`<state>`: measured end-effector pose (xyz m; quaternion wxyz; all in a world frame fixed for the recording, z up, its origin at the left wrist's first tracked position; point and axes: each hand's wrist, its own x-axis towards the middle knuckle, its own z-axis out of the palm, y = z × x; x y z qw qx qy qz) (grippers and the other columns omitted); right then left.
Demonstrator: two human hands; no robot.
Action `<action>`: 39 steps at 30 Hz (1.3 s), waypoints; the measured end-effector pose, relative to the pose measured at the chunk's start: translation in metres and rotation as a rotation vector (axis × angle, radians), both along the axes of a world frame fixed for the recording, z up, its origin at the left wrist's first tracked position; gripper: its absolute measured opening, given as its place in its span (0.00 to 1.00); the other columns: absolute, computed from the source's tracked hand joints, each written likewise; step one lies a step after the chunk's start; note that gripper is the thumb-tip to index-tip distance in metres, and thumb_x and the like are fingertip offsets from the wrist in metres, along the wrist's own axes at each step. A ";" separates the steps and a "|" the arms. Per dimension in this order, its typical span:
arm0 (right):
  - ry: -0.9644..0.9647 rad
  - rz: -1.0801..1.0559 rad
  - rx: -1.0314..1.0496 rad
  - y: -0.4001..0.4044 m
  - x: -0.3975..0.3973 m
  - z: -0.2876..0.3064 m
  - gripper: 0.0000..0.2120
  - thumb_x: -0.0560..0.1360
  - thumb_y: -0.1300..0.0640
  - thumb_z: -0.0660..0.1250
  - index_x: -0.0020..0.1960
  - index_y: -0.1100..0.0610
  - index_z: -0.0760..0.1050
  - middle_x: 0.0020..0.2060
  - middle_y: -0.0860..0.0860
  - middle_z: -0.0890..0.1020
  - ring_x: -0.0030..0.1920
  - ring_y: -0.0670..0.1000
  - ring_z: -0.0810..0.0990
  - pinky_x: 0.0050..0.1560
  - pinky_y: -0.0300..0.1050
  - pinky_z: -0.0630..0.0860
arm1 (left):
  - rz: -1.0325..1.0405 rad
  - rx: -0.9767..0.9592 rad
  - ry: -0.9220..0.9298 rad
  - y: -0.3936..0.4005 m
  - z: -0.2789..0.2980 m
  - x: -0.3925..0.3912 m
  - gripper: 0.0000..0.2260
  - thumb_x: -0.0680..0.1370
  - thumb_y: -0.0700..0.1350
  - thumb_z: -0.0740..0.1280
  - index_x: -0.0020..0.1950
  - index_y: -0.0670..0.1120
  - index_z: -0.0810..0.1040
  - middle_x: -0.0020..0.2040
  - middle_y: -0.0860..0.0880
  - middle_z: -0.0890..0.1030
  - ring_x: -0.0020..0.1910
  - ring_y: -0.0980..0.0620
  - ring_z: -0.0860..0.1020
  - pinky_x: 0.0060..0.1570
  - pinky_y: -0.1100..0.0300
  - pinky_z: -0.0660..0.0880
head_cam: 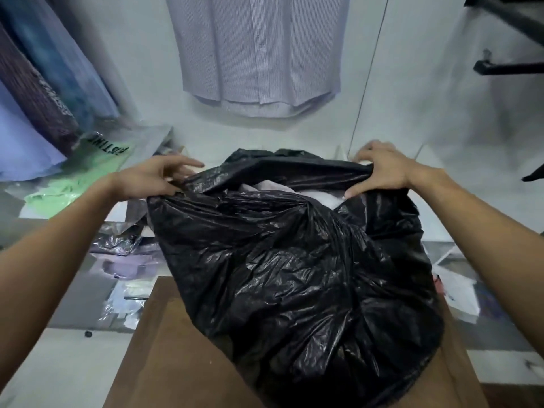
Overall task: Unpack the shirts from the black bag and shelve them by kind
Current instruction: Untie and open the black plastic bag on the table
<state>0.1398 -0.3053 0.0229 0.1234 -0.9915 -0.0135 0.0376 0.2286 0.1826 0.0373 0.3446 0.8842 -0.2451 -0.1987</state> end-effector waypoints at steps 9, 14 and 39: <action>0.228 0.351 0.241 0.047 -0.090 -0.013 0.17 0.76 0.47 0.73 0.64 0.44 0.79 0.53 0.42 0.83 0.53 0.43 0.81 0.60 0.43 0.76 | -0.173 0.278 -0.201 -0.090 0.019 -0.091 0.36 0.72 0.69 0.68 0.77 0.57 0.67 0.71 0.51 0.77 0.67 0.52 0.77 0.71 0.57 0.69; 0.559 0.220 0.206 0.037 -0.134 -0.025 0.11 0.80 0.43 0.67 0.61 0.42 0.81 0.46 0.32 0.84 0.47 0.34 0.81 0.55 0.40 0.74 | -0.245 0.483 -0.350 -0.109 0.002 -0.124 0.47 0.65 0.68 0.77 0.79 0.55 0.65 0.74 0.51 0.75 0.72 0.49 0.73 0.73 0.54 0.65; 0.470 0.121 0.461 0.056 -0.244 0.017 0.26 0.62 0.43 0.73 0.59 0.49 0.83 0.57 0.47 0.85 0.61 0.49 0.82 0.69 0.50 0.75 | -0.465 0.147 -0.450 -0.151 -0.007 -0.233 0.22 0.70 0.56 0.65 0.63 0.55 0.80 0.47 0.50 0.85 0.49 0.50 0.83 0.52 0.49 0.77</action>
